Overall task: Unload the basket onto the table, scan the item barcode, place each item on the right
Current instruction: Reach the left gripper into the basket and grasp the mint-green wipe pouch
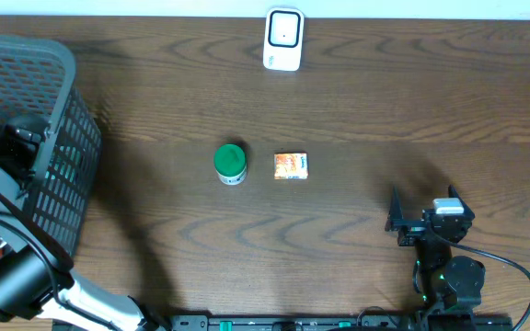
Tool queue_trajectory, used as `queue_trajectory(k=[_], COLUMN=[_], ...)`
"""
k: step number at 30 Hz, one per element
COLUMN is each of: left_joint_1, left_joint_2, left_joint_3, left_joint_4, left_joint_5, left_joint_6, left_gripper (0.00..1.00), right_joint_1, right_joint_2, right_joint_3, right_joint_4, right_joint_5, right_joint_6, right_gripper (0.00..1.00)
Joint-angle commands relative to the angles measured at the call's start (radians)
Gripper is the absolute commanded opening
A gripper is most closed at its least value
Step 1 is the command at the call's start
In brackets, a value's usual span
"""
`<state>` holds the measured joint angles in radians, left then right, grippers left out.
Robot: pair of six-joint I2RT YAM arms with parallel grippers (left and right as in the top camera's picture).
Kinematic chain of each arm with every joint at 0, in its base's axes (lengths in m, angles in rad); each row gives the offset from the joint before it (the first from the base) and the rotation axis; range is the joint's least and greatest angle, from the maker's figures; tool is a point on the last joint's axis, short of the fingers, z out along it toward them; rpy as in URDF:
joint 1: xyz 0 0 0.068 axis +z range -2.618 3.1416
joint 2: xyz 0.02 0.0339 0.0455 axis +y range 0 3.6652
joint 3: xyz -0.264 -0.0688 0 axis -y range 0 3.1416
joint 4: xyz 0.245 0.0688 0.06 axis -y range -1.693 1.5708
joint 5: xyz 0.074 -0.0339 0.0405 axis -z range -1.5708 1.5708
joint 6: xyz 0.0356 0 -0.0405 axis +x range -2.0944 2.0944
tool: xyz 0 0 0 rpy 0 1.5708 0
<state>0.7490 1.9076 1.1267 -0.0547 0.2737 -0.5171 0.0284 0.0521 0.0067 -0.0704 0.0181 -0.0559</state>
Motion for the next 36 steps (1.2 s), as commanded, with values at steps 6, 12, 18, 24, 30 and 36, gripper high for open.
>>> queue_trajectory(k=[6, 12, 18, 24, 30, 36], left_joint_1=[-0.018, -0.017, -0.013, 0.023, 0.043, 0.034], left_joint_2=[0.134, 0.134, 0.074, -0.184, -0.509, -0.710], left_joint_3=[-0.082, -0.082, -0.051, 0.041, 0.055, 0.055], left_joint_4=[-0.182, -0.246, -0.293, -0.399, -0.423, -0.442], left_joint_5=[0.127, 0.138, 0.138, 0.138, 0.137, 0.153], left_joint_6=[0.049, 0.079, 0.079, 0.074, 0.062, -0.005], left_gripper=[0.65, 0.08, 0.08, 0.07, 0.07, 0.08], right_joint_1=[-0.014, -0.014, -0.014, -0.014, -0.014, -0.014], right_joint_2=[-0.001, -0.001, -0.001, -0.001, -0.001, -0.001], right_joint_3=[-0.001, -0.001, -0.001, -0.001, -0.001, -0.001], right_joint_4=[-0.004, -0.004, -0.004, -0.004, -0.004, -0.004], right_joint_5=[-0.001, -0.001, -0.001, -0.001, -0.001, -0.001], right_joint_6=[-0.002, -0.002, -0.002, -0.002, -0.002, -0.002], right_gripper=[0.99, 0.99, 0.99, 0.99, 0.99, 0.99])
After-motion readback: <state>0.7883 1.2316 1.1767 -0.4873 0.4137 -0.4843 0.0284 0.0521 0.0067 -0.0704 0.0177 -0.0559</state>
